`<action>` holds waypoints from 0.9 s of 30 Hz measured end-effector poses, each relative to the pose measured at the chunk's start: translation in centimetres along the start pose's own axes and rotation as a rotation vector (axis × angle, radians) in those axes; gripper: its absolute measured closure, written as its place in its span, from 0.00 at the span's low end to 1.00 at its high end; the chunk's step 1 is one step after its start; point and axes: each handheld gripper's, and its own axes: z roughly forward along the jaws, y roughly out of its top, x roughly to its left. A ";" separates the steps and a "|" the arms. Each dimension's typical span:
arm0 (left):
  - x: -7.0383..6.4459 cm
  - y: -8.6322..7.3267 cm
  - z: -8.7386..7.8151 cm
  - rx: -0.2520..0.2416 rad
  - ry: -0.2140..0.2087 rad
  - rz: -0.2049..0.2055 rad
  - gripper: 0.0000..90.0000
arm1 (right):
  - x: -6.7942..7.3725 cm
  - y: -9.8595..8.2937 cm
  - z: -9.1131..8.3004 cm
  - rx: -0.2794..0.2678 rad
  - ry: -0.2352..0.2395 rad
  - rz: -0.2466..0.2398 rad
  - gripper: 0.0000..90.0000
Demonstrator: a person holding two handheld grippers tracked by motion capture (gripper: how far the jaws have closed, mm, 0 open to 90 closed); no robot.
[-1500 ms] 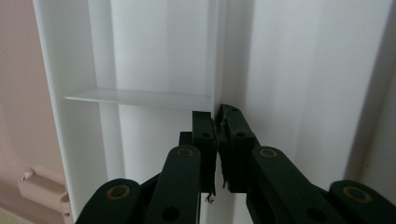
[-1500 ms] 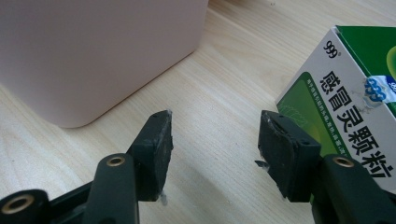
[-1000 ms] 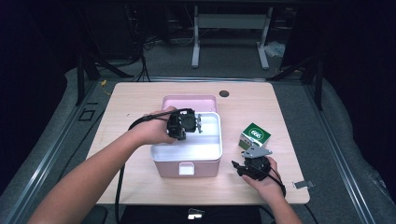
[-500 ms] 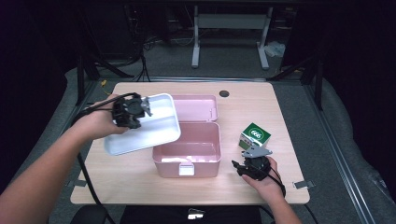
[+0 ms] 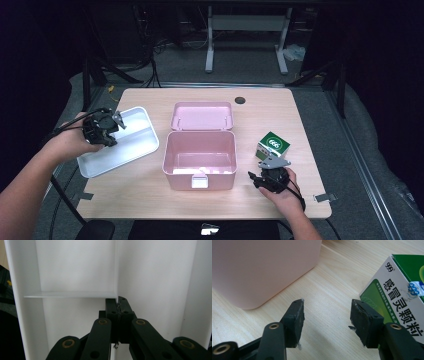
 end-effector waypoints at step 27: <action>-1.2 -1.1 13.2 0.088 -0.149 -0.086 0.99 | 0.1 0.0 -0.1 0.000 0.004 0.000 0.49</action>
